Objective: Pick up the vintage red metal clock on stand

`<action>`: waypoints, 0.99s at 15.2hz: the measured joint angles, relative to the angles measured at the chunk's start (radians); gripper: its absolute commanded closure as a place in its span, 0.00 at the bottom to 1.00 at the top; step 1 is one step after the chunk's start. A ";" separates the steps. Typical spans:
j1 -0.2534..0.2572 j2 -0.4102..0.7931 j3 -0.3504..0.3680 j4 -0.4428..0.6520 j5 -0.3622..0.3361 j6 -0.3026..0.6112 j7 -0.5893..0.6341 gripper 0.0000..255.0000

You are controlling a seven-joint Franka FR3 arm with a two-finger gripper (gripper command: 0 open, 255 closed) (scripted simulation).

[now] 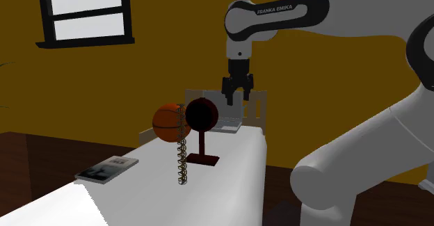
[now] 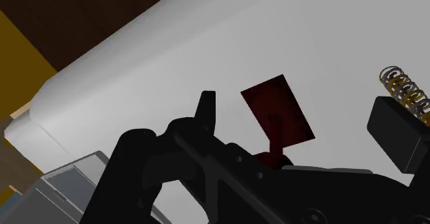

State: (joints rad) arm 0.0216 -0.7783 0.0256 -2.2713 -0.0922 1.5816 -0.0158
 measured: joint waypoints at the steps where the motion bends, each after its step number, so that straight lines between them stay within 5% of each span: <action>1: 0.000 0.000 0.000 0.000 0.000 0.000 0.000 0.00; 15: 0.093 0.521 -0.102 0.411 0.076 0.102 -0.333 0.00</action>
State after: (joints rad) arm 0.1143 -0.2572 -0.0762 -1.8598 -0.0164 1.6832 -0.3488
